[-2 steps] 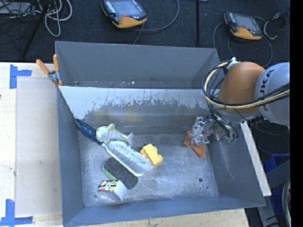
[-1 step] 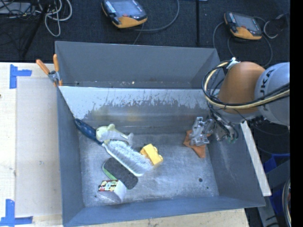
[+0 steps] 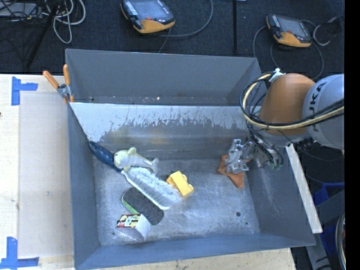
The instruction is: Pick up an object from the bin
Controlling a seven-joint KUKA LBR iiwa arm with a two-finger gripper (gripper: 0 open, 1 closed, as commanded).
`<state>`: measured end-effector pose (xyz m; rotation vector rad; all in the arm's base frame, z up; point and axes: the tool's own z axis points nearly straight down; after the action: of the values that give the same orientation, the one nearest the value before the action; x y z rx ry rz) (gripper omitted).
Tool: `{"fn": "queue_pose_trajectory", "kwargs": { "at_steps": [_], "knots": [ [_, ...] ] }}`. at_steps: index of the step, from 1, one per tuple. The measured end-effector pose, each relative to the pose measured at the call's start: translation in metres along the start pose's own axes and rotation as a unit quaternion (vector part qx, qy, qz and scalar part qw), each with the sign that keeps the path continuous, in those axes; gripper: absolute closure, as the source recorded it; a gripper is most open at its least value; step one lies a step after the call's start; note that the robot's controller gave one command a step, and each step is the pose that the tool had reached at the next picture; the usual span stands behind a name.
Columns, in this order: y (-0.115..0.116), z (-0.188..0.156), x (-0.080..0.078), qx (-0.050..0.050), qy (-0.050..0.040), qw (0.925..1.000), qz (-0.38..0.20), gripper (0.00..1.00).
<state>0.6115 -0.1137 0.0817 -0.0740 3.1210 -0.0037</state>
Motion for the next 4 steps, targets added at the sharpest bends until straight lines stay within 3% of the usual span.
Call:
{"fn": "queue_pose_trajectory", "kwargs": {
  "at_steps": [1,2,3,4],
  "knots": [
    [0.010,-0.003,-0.003,-0.001,0.0054,0.9985,-0.055,1.00],
    [0.019,-0.032,0.021,-0.004,0.0135,0.9944,-0.105,1.00],
    [-0.002,-0.077,0.020,-0.004,0.0075,0.9784,-0.207,1.00],
    [0.010,-0.088,0.021,-0.003,0.0091,0.9641,-0.265,1.00]
  ]
}}
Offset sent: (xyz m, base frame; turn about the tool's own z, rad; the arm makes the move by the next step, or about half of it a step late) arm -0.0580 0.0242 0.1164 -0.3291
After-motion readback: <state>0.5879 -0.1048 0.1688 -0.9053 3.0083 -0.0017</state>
